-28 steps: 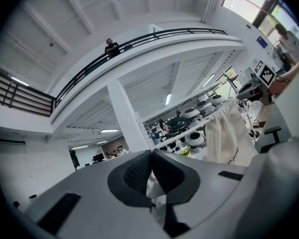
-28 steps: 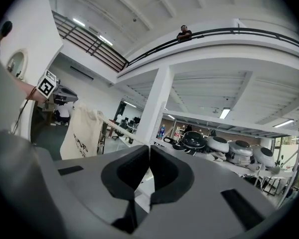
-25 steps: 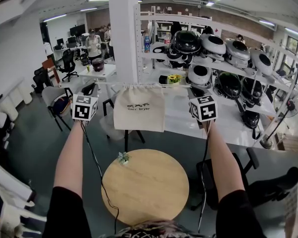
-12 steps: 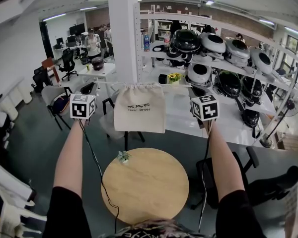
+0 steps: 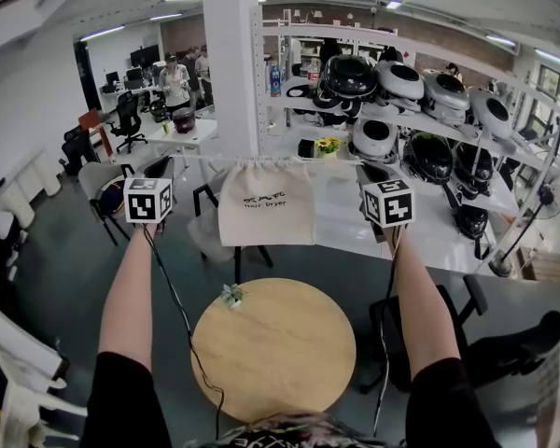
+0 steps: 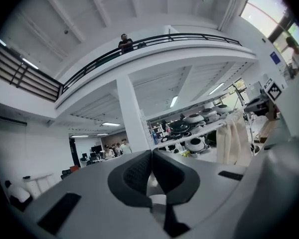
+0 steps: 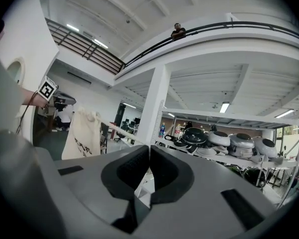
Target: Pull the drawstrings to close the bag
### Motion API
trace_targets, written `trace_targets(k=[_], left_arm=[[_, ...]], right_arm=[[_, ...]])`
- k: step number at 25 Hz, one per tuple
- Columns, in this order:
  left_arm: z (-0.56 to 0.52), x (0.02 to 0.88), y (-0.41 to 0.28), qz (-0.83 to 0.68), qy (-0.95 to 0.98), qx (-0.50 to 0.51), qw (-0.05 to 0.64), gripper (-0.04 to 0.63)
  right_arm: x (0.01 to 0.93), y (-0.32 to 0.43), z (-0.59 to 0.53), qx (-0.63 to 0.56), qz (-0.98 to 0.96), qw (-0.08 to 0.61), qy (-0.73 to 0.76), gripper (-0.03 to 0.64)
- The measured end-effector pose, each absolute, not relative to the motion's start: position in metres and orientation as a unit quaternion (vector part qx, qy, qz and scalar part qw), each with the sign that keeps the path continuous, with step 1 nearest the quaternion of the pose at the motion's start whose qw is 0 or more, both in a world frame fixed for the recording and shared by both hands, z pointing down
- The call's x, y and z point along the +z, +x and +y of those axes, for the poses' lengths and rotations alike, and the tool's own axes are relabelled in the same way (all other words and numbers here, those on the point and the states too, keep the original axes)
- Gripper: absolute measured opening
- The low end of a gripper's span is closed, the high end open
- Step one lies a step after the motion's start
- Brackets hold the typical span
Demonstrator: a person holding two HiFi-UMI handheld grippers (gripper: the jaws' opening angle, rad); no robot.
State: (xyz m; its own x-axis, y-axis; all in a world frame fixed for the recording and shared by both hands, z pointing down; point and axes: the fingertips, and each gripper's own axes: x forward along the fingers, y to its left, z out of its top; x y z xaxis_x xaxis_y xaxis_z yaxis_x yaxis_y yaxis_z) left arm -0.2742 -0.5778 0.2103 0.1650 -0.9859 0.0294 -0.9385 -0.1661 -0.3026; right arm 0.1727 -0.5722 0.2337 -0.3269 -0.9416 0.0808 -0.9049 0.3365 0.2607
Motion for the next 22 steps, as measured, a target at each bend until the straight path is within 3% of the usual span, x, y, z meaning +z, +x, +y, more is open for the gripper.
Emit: trace_targets(k=[22], left_arm=[[-0.573,0.214,-0.277,0.638,-0.758,-0.098,0.098,0.017]], right_arm=[[0.236,0.169,-0.565,-0.085,-0.814,0.102,0.566,0.005]])
